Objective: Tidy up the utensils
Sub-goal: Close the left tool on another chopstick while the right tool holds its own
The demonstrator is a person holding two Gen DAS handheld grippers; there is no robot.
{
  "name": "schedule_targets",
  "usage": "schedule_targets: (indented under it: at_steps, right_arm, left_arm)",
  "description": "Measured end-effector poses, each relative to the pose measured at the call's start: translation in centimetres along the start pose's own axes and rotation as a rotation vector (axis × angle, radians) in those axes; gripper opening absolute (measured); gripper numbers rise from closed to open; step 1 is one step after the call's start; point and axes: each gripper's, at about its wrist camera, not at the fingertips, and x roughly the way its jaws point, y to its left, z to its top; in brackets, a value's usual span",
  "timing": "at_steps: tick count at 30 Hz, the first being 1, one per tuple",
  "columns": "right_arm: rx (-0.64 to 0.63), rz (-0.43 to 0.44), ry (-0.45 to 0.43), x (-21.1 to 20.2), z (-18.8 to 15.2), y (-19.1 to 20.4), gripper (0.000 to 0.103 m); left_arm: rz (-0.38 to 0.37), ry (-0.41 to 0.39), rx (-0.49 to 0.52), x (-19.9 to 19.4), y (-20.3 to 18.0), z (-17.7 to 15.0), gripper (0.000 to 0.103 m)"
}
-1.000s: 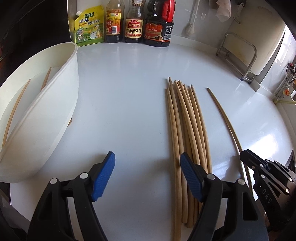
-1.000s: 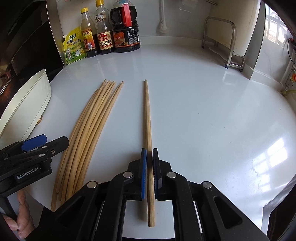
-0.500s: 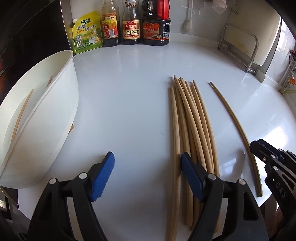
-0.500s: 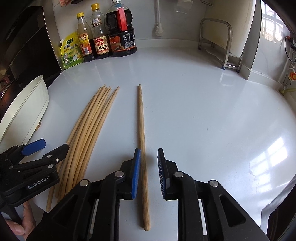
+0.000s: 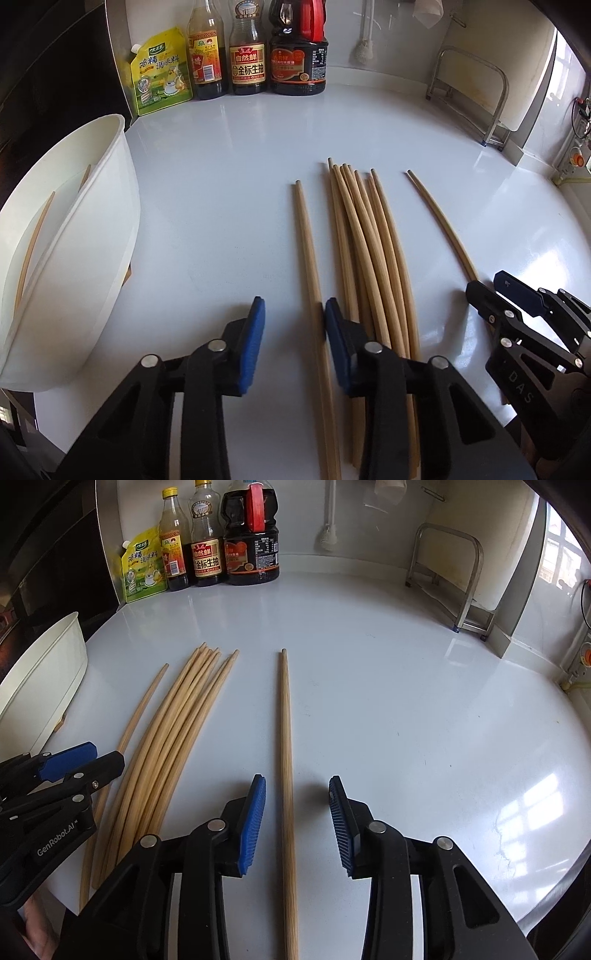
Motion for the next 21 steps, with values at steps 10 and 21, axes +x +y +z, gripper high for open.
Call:
schedule_targets:
  at_steps: [10,21]
  right_arm:
    - [0.002,0.04,-0.001,-0.2,0.0,0.4,0.006]
    - [0.085,0.135,-0.042,-2.7,-0.6,0.1,0.006]
  left_arm:
    - [-0.073,0.019,-0.032,-0.2,0.4,-0.3,0.007]
    - [-0.11,0.007,-0.045,-2.4,0.7,-0.7,0.007]
